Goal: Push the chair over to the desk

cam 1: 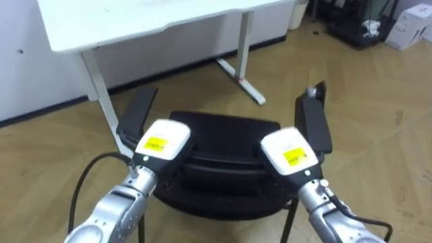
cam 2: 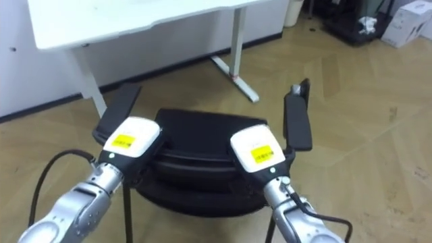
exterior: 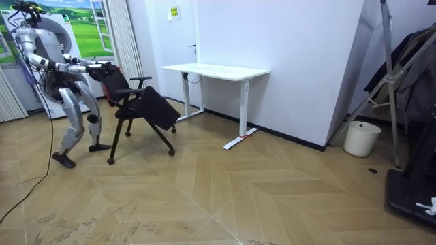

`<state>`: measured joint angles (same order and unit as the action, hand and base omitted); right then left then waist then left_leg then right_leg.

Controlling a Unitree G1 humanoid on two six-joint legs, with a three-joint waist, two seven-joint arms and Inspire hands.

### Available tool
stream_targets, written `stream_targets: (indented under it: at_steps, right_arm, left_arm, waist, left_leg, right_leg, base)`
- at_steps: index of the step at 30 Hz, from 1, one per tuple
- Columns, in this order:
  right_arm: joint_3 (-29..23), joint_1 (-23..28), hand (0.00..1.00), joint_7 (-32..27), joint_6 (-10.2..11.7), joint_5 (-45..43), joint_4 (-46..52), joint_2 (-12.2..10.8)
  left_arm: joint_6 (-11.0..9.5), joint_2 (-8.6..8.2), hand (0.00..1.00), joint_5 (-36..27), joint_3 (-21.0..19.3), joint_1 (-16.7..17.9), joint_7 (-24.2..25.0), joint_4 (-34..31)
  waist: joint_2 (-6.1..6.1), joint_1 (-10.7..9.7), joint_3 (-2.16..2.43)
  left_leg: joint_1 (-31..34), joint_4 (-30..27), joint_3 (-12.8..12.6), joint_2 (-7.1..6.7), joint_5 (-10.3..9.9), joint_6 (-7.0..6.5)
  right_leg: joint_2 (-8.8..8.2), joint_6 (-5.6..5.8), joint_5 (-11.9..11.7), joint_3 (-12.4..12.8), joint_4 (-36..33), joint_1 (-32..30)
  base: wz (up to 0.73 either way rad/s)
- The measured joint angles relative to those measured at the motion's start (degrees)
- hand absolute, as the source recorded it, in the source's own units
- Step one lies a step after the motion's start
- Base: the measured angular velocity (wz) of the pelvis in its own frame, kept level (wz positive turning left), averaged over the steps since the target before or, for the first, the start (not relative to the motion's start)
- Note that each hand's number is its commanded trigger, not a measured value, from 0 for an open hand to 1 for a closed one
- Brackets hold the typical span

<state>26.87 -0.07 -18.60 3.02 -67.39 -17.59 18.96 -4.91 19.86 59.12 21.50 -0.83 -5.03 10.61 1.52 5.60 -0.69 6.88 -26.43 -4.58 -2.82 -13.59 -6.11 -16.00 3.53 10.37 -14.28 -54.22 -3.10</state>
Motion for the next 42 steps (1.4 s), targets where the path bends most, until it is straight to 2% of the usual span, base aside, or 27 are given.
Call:
stream_targets:
  at_steps: [1,3,5,7,8,9,10,11,12,13,17,20,22,23,25,27,28,29,30,32,35,36,37,38,39,40,42]
  right_arm:
    - [0.21,-0.12,1.0,0.0,-0.18,-0.18,0.11,-0.36]
    - [1.11,-0.41,1.0,0.0,-0.56,-0.23,0.2,-0.51]
    - [1.29,-0.43,1.0,-0.01,-0.57,-0.38,0.01,-0.73]
    - [1.39,-0.36,1.0,-0.12,-0.03,-0.57,-0.15,-0.69]
    - [1.35,-0.69,1.0,-0.1,0.05,-0.62,-0.39,-0.64]
    - [1.18,-0.85,1.0,-0.27,0.77,-0.47,-1.14,-0.06]
    - [1.13,-0.94,1.0,-0.77,1.05,-0.63,-1.08,0.36]
    - [1.13,-1.08,1.0,-0.69,1.08,-0.78,-0.81,0.63]
    - [1.12,-1.29,1.0,-0.51,1.1,-0.97,-0.15,0.81]
    - [1.17,-1.63,1.0,0.04,1.16,-1.06,0.03,0.84]
    - [1.14,-3.09,1.0,1.01,1.28,-1.0,0.24,0.81]
    - [1.13,-4.2,1.0,2.64,1.28,-0.76,-0.1,0.04]
    - [1.14,-4.92,1.0,3.03,2.1,-0.9,-1.78,-0.85]
    - [1.14,-5.02,1.0,3.11,2.34,-0.89,-2.2,-0.9]
    - [1.13,-5.02,1.0,2.89,3.24,-0.96,-3.78,-1.33]
    - [1.13,-4.82,1.0,2.8,3.45,-0.95,-3.48,-1.21]
    - [1.12,-5.01,1.0,2.54,3.47,-0.95,-3.33,-1.03]
    - [1.11,-5.15,1.0,2.45,3.47,-0.94,-3.37,-0.92]
    - [1.11,-5.44,1.0,2.38,3.53,-0.81,-3.49,-0.57]
    - [1.05,-5.62,1.0,2.07,3.63,-0.68,-3.6,-0.26]
    - [0.82,-3.75,1.0,0.21,3.59,-0.71,-3.11,0.58]
    - [0.51,-2.37,1.0,-0.46,3.29,-0.72,-1.89,1.23]
    - [-0.24,-0.62,1.0,-1.17,3.02,-0.99,-0.07,1.81]
    - [-0.57,0.22,1.0,-1.45,3.01,-1.25,0.49,1.83]
    - [-1.14,1.72,1.0,-2.02,2.86,-1.81,1.7,1.81]
    - [-1.62,2.68,1.0,-2.04,2.32,-2.45,3.1,1.8]
    - [-1.92,3.19,1.0,-2.06,1.65,-3.2,4.24,1.73]
  left_arm:
    - [-0.09,0.57,1.0,-0.12,-0.11,0.05,-0.14,-0.19]
    - [-0.43,1.2,1.0,-0.14,-0.44,0.35,-0.8,-0.26]
    - [-0.49,1.47,1.0,-0.14,-0.6,0.67,-1.08,-0.03]
    - [-0.5,1.31,1.0,-0.63,-0.62,1.33,-1.11,0.01]
    - [-0.48,1.07,1.0,-0.87,-0.6,1.5,-1.1,0.11]
    - [-0.43,0.63,1.0,-0.57,-0.43,1.49,-1.09,0.56]
    - [-0.32,0.23,1.0,-0.5,-0.59,1.51,-1.3,0.64]
    - [-0.32,0.17,1.0,-0.58,-0.64,1.49,-1.3,0.65]
    - [-0.31,0.13,1.0,-0.61,-0.82,1.64,-1.36,0.38]
    - [-0.08,0.02,1.0,-0.73,-1.0,1.99,-1.6,0.23]
    - [0.86,0.06,1.0,-0.58,-1.38,1.97,-1.95,-1.19]
    - [0.85,0.09,1.0,-0.6,-1.91,1.35,-1.99,-0.29]
    - [0.84,0.0,1.0,-0.81,-2.15,1.48,-2.03,0.82]
    - [0.8,-0.09,1.0,-0.84,-2.15,1.49,-2.15,1.29]
    - [0.79,-0.3,1.0,-0.72,-2.04,2.27,-3.0,2.08]
    - [0.79,-0.3,1.0,-0.72,-2.04,2.91,-3.72,1.9]
    - [0.79,-0.28,1.0,-0.74,-1.99,2.9,-4.42,1.9]
    - [0.79,-0.38,1.0,-0.74,-1.97,2.77,-4.66,1.99]
    - [0.79,-0.47,1.0,-0.69,-1.69,2.4,-4.96,2.25]
    - [1.12,-0.7,1.0,-0.69,-1.12,2.29,-6.07,2.55]
    - [1.18,-0.78,1.0,-0.61,0.31,2.48,-7.22,2.81]
    - [1.18,-0.81,1.0,-0.12,0.71,2.9,-7.32,1.91]
    - [1.19,-0.99,1.0,0.74,0.93,3.46,-7.33,0.59]
    - [1.2,-0.95,1.0,1.15,0.99,3.96,-7.32,-0.27]
    - [1.19,-0.88,1.0,1.34,1.14,4.7,-7.28,-1.56]
    - [1.21,-0.94,1.0,1.47,1.12,4.78,-7.25,-2.16]
    - [1.25,-0.97,1.0,1.47,1.09,4.4,-7.16,-2.22]
  waist:
    - [-0.53,0.56,-0.04]
    - [-0.71,0.98,-0.1]
    - [-0.87,0.83,-0.15]
    - [-0.61,-0.26,-0.23]
    - [-0.66,-0.69,-0.15]
    - [-0.59,-1.26,0.1]
    - [-0.24,-1.54,0.35]
    - [-0.54,-1.71,0.65]
    - [-0.71,-1.64,0.66]
    - [-1.04,-1.58,0.77]
    - [-1.72,-1.26,0.88]
    - [-1.32,-0.67,0.66]
    - [-1.3,-0.46,0.55]
    - [-1.35,-0.4,0.54]
    - [-1.19,-0.26,0.48]
    - [-0.91,-0.29,0.46]
    - [-0.77,-0.62,0.39]
    - [-0.68,-0.71,0.32]
    - [-0.47,-0.54,0.21]
    - [-0.11,-0.69,0.1]
    - [0.6,-1.3,-0.08]
    - [0.74,-1.23,0.01]
    - [0.63,-0.89,-0.03]
    - [0.65,-0.76,0.22]
    - [1.35,-1.05,0.88]
    - [1.55,-1.18,1.32]
    - [1.42,-1.44,1.27]
  left_leg:
    - [-0.67,0.81,1.11,0.05,-0.14,-0.04]
    - [-1.83,2.11,2.42,0.13,-0.25,0.1]
    - [-3.3,3.12,3.69,0.1,-0.62,0.28]
    - [-5.69,3.59,4.42,-0.04,-2.14,0.93]
    - [-6.39,3.58,5.15,-0.13,-2.58,1.1]
    - [-7.3,3.58,5.62,0.13,-3.42,1.84]
    - [-7.54,3.56,6.38,0.53,-4.09,2.66]
    - [-7.71,3.6,6.43,0.98,-4.32,3.16]
    - [-8.55,4.23,6.49,1.68,-4.67,4.25]
    - [-9.78,5.43,6.54,2.32,-5.0,4.8]
    - [-11.07,5.71,5.16,6.02,-6.26,6.91]
    - [-10.4,-1.45,1.56,8.12,-6.82,7.81]
    - [-6.95,-14.43,1.66,9.81,-5.2,8.62]
    - [-5.97,-17.71,1.62,10.3,-4.21,8.69]
    - [-2.59,-27.45,1.55,11.38,2.25,8.62]
    - [-0.63,-31.34,0.86,12.01,6.84,8.61]
    - [0.66,-32.49,0.97,11.97,6.85,8.62]
    - [1.33,-32.42,0.94,11.91,6.23,7.82]
    - [3.0,-31.25,0.66,11.9,4.14,7.67]
    - [5.69,-26.65,-0.1,11.79,1.89,8.1]
    - [7.15,-10.02,-0.14,9.25,2.15,8.22]
    - [7.33,-2.18,-0.23,8.19,3.01,8.67]
    - [7.45,3.56,-0.04,7.63,7.15,7.8]
    - [7.2,5.04,0.04,6.88,9.19,7.73]
    - [6.19,6.87,-0.18,5.48,11.46,7.06]
    - [5.3,7.59,-1.45,4.74,12.12,6.09]
    - [4.74,7.06,-2.89,3.77,11.24,5.01]
  right_leg:
    - [1.51,-0.04,2.28,0.08,0.58,-2.99]
    - [4.63,-0.11,4.03,0.08,5.13,-7.31]
    - [7.3,-0.51,3.93,0.17,13.69,-10.51]
    - [9.36,-1.19,0.46,0.56,29.94,-10.75]
    - [9.95,-1.41,-1.18,0.98,32.59,-10.53]
    - [10.68,-2.02,-4.95,2.49,34.12,-9.37]
    - [11.82,-3.1,-6.11,3.48,34.35,-8.55]
    - [12.35,-3.2,-6.18,3.41,34.55,-8.12]
    - [13.08,-4.65,-7.02,3.33,34.49,-7.59]
    - [13.77,-6.5,-6.7,2.96,34.49,-6.77]
    - [16.03,-8.01,-3.5,0.52,34.04,-5.11]
    - [16.73,-8.64,0.07,-0.5,31.92,-3.98]
    - [16.85,-9.61,2.83,-0.72,29.39,-1.78]
    - [16.94,-9.76,3.59,-0.84,28.95,-0.94]
    - [17.19,-10.01,5.84,-0.81,28.38,2.13]
    - [17.1,-10.1,6.88,-0.69,28.44,3.62]
    - [16.96,-10.18,7.2,-0.73,28.57,3.95]
    - [16.85,-10.17,7.35,-0.74,28.62,4.11]
    - [16.52,-10.08,7.66,-0.74,28.6,4.36]
    - [15.62,-9.73,8.16,-0.66,28.87,4.81]
    - [14.54,-7.84,9.29,0.49,30.72,7.24]
    - [13.97,-7.2,10.08,0.73,30.76,7.71]
    - [13.65,-6.62,10.7,1.43,30.88,8.19]
    - [13.37,-5.81,10.72,1.96,31.03,8.27]
    - [12.64,-4.55,10.78,2.62,31.58,8.39]
    - [11.96,-3.59,10.69,3.15,32.37,8.83]
    - [11.22,-2.41,9.66,3.75,35.25,10.27]
  base:
    - [-0.14]
    - [0.16]
    - [0.44]
    - [0.59]
    - [0.74]
    - [0.77]
    - [0.72]
    - [0.5]
    - [0.33]
    - [0.26]
    - [0.26]
    - [0.14]
    - [0.05]
    - [0.09]
    - [0.02]
    - [0.03]
    - [0.05]
    - [0.0]
    - [-0.1]
    - [-0.09]
    - [-0.01]
    - [-0.14]
    - [-0.23]
    - [-0.25]
    - [-0.23]
    - [-0.21]
    - [-0.24]
